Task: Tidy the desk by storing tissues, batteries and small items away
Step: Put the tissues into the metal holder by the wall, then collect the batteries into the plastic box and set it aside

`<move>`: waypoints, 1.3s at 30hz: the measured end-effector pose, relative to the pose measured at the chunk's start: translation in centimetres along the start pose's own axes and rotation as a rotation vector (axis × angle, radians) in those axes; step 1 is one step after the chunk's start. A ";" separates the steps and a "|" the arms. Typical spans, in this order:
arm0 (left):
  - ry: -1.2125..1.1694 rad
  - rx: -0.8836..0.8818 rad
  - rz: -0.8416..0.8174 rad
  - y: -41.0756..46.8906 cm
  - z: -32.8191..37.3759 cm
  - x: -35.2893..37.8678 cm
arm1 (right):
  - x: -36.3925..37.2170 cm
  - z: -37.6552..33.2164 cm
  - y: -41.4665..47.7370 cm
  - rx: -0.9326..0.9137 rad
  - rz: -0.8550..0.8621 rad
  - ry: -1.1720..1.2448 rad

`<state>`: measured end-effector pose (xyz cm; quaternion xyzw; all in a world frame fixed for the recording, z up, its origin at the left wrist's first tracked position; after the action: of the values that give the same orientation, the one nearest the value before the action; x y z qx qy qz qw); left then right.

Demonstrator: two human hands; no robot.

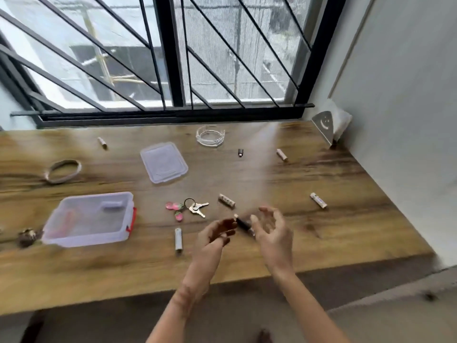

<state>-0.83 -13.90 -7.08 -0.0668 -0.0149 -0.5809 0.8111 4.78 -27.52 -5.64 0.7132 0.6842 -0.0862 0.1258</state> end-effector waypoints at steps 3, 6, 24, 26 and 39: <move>-0.099 -0.118 -0.038 -3.2 -2.2 -1.3 | 0.1 1.7 -3.8 0.190 0.041 0.151; -0.206 -0.342 -0.125 -6.4 -6.0 -2.0 | 0.2 3.7 -7.5 0.353 0.037 0.306; -1.171 -0.581 0.699 -7.7 -20.6 -8.1 | 6.6 18.0 -10.8 1.268 0.161 1.167; -1.232 -0.534 0.716 -7.5 -20.7 -8.7 | 6.8 18.1 -10.5 1.243 0.184 1.253; -1.199 -0.540 0.702 -9.8 -20.8 -8.6 | 5.4 19.4 -12.4 1.264 0.141 1.244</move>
<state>-13.97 -11.58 -27.71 -0.5701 -0.2894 -0.1348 0.7570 -6.41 -27.71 -26.48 0.6075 0.4077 -0.0365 -0.6807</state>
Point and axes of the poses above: each hand's wrist, its own y-axis towards the middle knuckle, its own x-axis out of the palm, z = x × y, the point moved 5 cm from there along y, towards the middle knuckle, and after that the axes turned 5 degrees about x, right-handed, at the moved point
